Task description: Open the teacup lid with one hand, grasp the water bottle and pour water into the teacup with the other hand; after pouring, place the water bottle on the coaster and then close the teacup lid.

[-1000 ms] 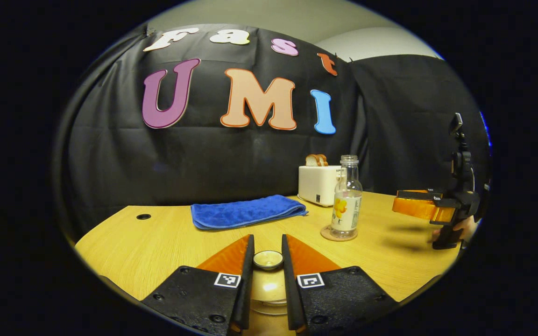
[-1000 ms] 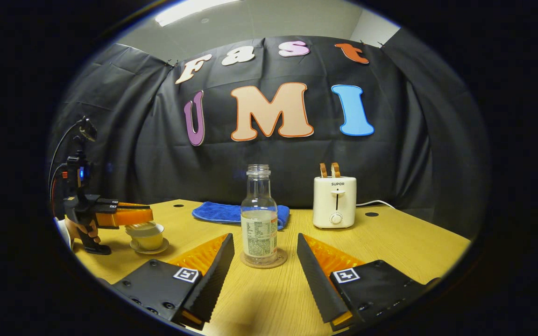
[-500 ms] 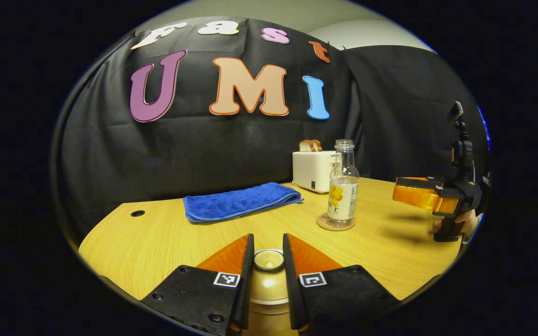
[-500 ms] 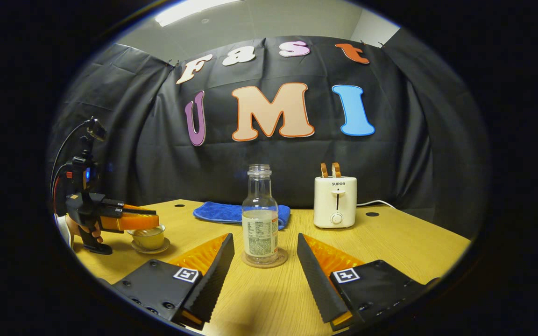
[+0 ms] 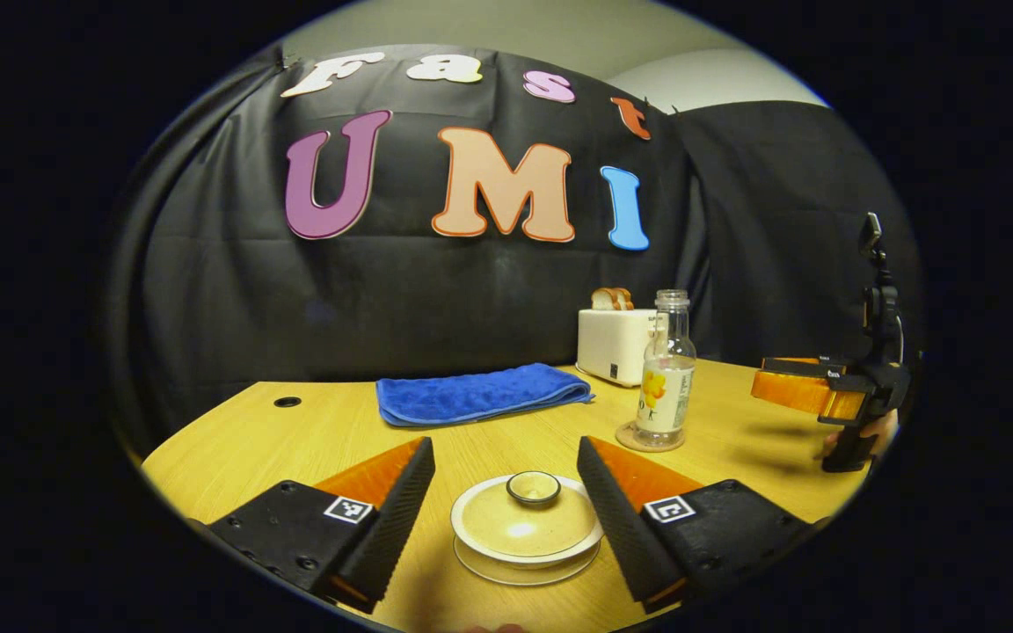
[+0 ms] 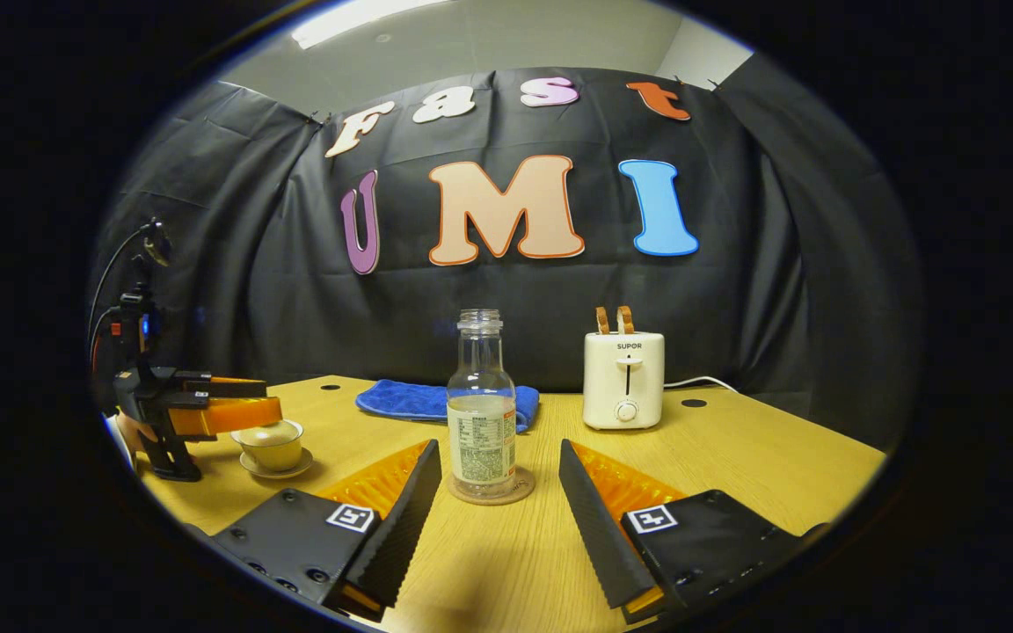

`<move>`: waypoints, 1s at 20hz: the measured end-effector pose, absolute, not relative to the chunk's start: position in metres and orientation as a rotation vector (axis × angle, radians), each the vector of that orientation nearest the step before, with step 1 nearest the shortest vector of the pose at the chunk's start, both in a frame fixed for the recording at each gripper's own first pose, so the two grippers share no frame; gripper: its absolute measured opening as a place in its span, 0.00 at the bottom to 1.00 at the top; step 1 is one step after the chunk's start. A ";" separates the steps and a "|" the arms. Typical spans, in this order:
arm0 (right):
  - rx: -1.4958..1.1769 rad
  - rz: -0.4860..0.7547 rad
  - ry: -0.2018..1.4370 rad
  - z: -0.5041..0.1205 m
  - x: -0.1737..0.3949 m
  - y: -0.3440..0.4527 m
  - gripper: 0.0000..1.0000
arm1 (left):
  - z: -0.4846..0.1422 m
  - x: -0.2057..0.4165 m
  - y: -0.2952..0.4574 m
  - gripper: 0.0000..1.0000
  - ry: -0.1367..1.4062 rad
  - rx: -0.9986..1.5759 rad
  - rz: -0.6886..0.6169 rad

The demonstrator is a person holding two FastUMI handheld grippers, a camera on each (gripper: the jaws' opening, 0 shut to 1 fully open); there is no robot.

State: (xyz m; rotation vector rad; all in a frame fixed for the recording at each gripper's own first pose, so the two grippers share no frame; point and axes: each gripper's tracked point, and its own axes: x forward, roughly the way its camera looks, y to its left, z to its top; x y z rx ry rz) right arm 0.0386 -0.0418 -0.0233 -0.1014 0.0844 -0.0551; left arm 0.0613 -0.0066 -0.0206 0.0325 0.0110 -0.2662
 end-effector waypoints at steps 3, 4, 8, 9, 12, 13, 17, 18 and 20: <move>-0.103 -0.080 0.082 -0.023 0.040 -0.047 0.84 | -0.021 0.057 0.001 0.99 0.004 0.034 -0.224; -0.104 -0.089 0.082 -0.023 0.040 -0.049 0.88 | -0.020 0.054 0.007 0.99 0.002 0.035 -0.199; -0.108 -0.130 0.078 -0.022 0.041 -0.056 0.88 | -0.018 0.045 0.046 0.99 0.001 0.039 -0.006; -0.109 -0.145 0.076 -0.022 0.041 -0.059 0.88 | -0.019 0.042 0.052 0.98 -0.001 0.039 0.044; -0.112 -0.188 0.071 -0.019 0.041 -0.065 0.88 | -0.020 0.030 0.071 0.99 -0.004 0.041 0.151; -0.113 -0.192 0.067 -0.019 0.039 -0.066 0.88 | -0.019 0.027 0.077 0.99 -0.004 0.042 0.187; -0.115 -0.223 0.066 -0.019 0.038 -0.072 0.88 | -0.019 0.020 0.093 0.98 -0.004 0.044 0.286; -0.115 -0.223 0.067 -0.018 0.038 -0.071 0.92 | -0.019 0.020 0.090 0.98 -0.005 0.044 0.277; -0.115 -0.223 0.066 -0.018 0.038 -0.071 0.88 | -0.019 0.023 0.090 0.95 -0.005 0.043 0.270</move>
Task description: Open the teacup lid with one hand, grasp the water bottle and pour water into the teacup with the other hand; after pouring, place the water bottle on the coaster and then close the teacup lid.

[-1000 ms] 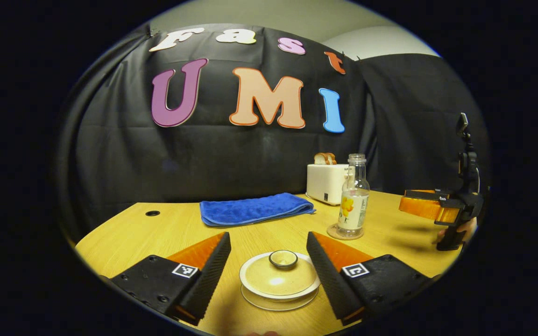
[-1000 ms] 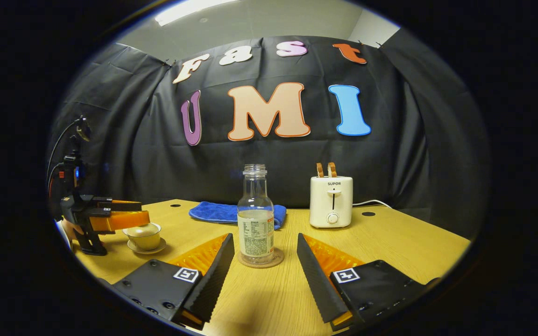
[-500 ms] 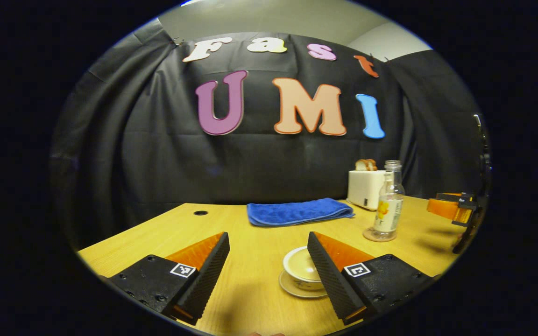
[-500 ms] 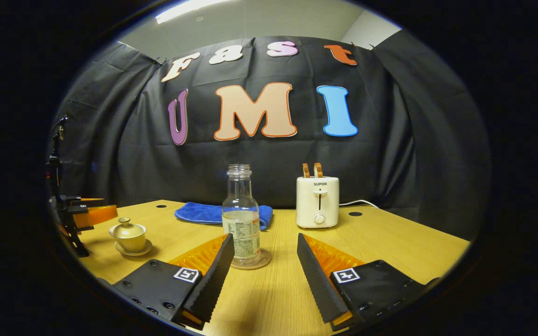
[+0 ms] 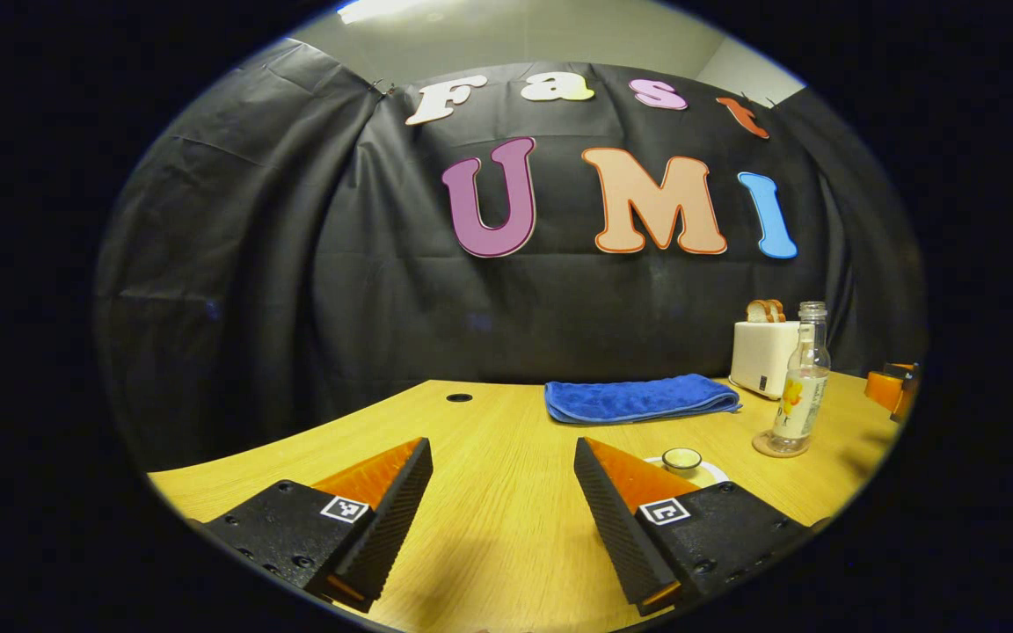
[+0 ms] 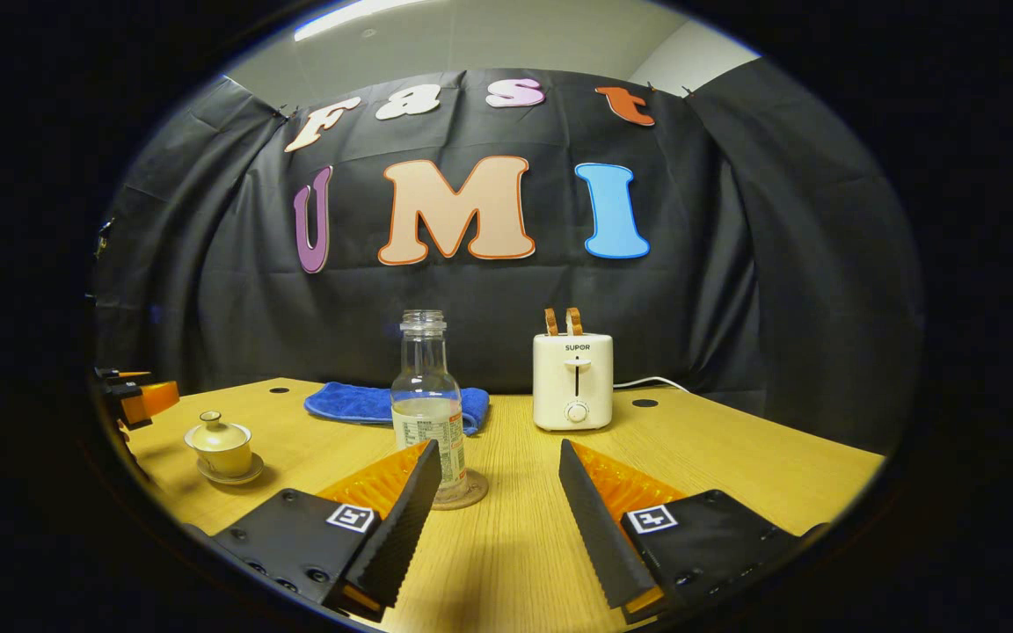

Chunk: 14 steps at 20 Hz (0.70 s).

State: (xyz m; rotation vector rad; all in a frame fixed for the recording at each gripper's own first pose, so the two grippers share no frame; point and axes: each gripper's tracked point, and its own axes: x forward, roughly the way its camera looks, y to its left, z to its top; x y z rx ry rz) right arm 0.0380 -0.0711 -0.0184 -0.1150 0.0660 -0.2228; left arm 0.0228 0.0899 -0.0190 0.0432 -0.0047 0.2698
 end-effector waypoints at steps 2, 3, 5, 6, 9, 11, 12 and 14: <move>-0.114 -0.217 0.067 -0.018 0.038 -0.070 0.88 | -0.020 0.021 0.090 0.95 -0.004 0.043 0.270; -0.114 -0.214 0.067 -0.018 0.038 -0.069 0.88 | -0.019 0.023 0.090 0.95 -0.005 0.044 0.270; -0.114 -0.214 0.067 -0.019 0.038 -0.070 0.88 | -0.020 0.023 0.089 0.95 -0.005 0.044 0.271; -0.114 -0.214 0.067 -0.019 0.038 -0.070 0.87 | -0.020 0.022 0.090 0.95 -0.004 0.044 0.271; -0.114 -0.209 0.066 -0.019 0.038 -0.068 0.88 | -0.020 0.022 0.089 0.95 -0.004 0.044 0.271; -0.113 -0.208 0.067 -0.019 0.038 -0.069 0.88 | -0.020 0.021 0.089 0.95 -0.004 0.043 0.270; -0.113 -0.207 0.067 -0.018 0.038 -0.068 0.92 | -0.020 0.023 0.087 0.95 -0.004 0.042 0.261; -0.113 -0.208 0.067 -0.019 0.038 -0.068 0.88 | -0.021 0.022 0.087 0.95 -0.004 0.043 0.259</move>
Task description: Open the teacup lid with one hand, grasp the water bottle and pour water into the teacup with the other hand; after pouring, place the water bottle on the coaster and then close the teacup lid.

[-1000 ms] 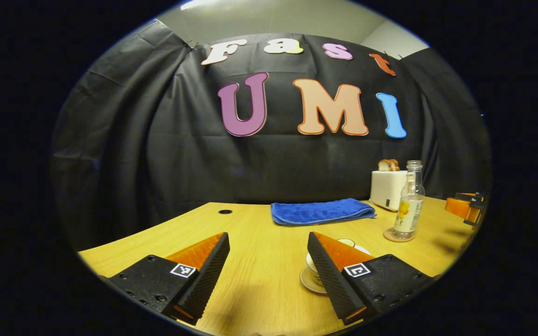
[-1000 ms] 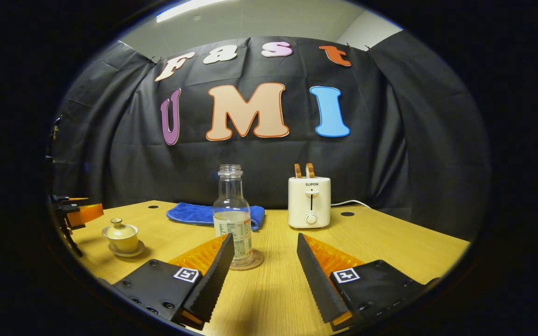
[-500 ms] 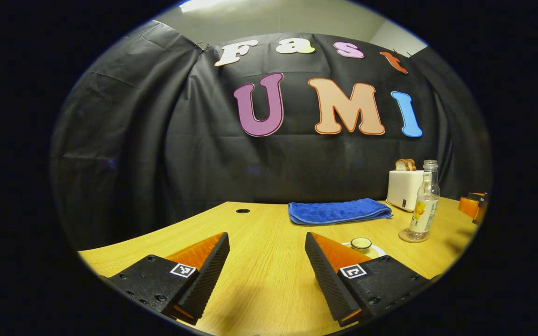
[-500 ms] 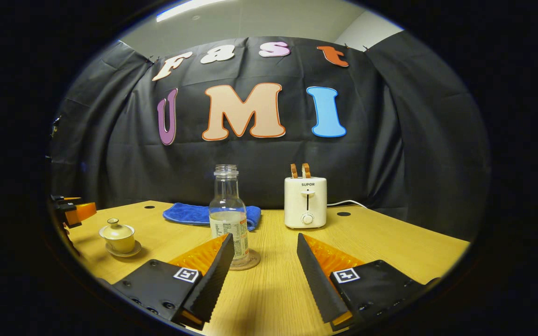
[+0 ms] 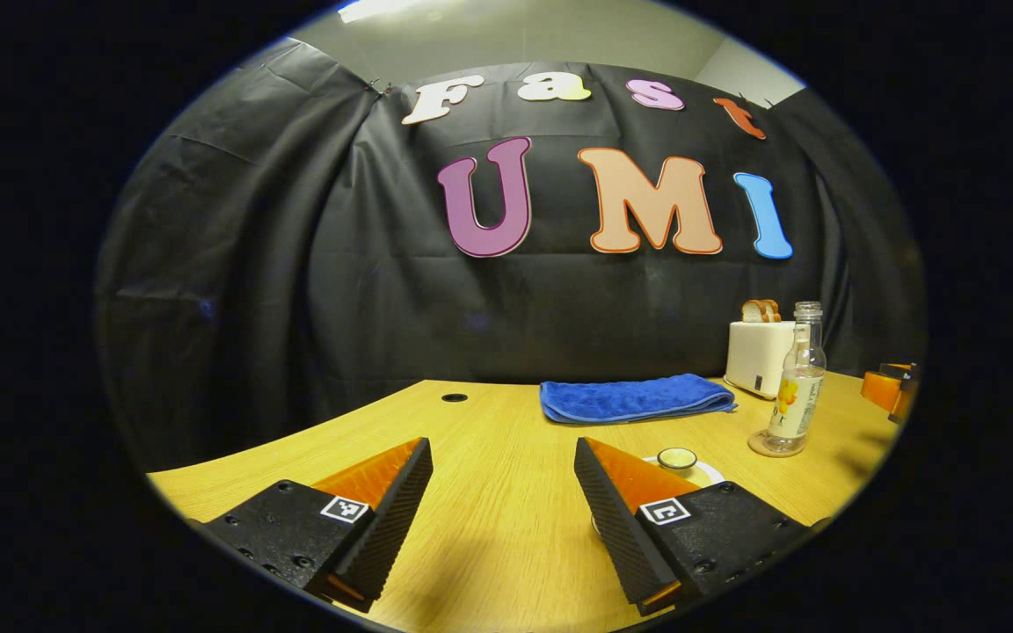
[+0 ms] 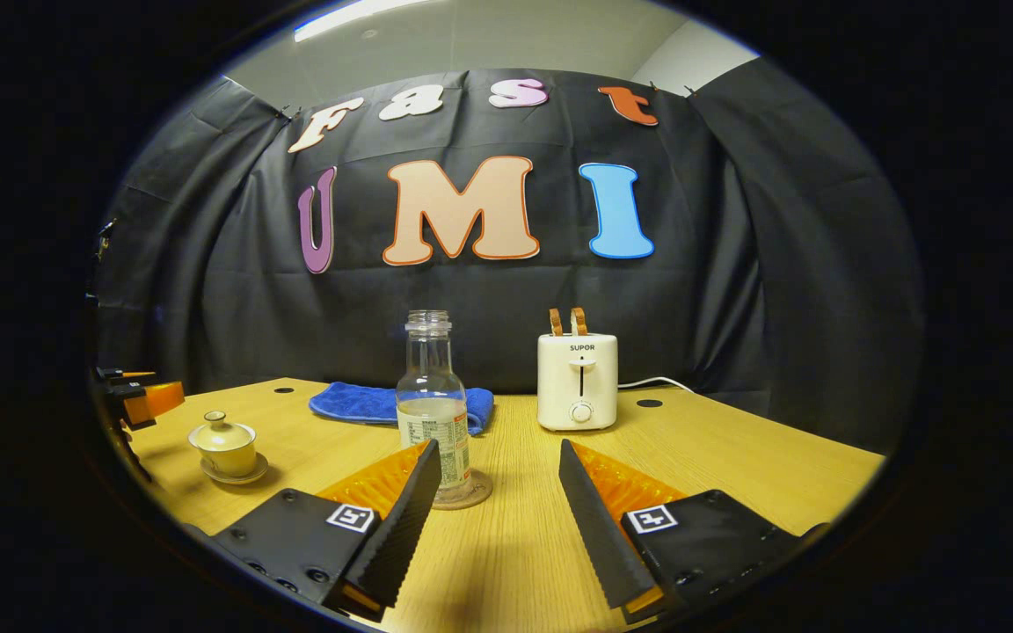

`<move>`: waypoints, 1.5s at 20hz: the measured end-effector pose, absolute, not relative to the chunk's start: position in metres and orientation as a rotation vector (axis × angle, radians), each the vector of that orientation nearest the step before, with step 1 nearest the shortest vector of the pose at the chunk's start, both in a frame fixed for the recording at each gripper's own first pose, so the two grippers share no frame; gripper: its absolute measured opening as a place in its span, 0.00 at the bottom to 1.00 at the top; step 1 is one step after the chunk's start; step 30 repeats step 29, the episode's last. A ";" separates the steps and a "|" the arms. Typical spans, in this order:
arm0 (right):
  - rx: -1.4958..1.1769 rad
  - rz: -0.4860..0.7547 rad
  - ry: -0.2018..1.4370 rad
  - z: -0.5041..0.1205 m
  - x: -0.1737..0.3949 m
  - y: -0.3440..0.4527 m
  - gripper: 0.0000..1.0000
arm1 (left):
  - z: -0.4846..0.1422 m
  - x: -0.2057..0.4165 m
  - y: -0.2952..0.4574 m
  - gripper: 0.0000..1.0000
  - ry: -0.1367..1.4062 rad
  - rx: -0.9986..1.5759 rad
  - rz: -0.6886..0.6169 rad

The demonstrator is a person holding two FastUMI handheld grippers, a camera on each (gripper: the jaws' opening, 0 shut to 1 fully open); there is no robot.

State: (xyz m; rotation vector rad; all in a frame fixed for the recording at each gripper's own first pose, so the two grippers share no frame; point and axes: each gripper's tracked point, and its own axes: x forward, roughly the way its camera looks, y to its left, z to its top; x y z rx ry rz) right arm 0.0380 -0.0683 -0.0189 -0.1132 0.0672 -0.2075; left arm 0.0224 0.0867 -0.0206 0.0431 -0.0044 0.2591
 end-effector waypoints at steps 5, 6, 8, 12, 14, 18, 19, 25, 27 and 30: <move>-0.113 -0.205 0.068 -0.019 0.039 -0.068 0.84 | -0.021 0.022 0.088 0.95 -0.003 0.043 0.268; -0.113 -0.203 0.068 -0.019 0.039 -0.068 0.88 | -0.021 0.022 0.088 0.95 -0.003 0.043 0.268; -0.113 -0.203 0.068 -0.018 0.039 -0.068 0.88 | -0.022 0.022 0.088 0.95 -0.002 0.043 0.268; -0.112 -0.203 0.068 -0.019 0.039 -0.068 0.84 | -0.020 0.024 0.085 0.95 -0.003 0.044 0.249; -0.112 -0.199 0.069 -0.019 0.039 -0.067 0.84 | -0.020 0.022 0.090 0.95 -0.003 0.045 0.271; -0.112 -0.198 0.069 -0.019 0.038 -0.067 0.84 | -0.020 0.022 0.087 0.95 -0.003 0.044 0.266; -0.112 -0.198 0.068 -0.019 0.038 -0.068 0.84 | -0.020 0.021 0.086 0.95 -0.003 0.044 0.266; -0.112 -0.183 0.070 -0.019 0.038 -0.064 0.88 | -0.020 0.022 0.087 0.95 -0.002 0.045 0.263; -0.112 -0.191 0.070 -0.019 0.039 -0.067 0.84 | -0.021 0.023 0.083 0.95 -0.002 0.045 0.248; -0.112 -0.192 0.069 -0.018 0.038 -0.066 0.87 | -0.020 0.023 0.088 0.96 -0.002 0.045 0.264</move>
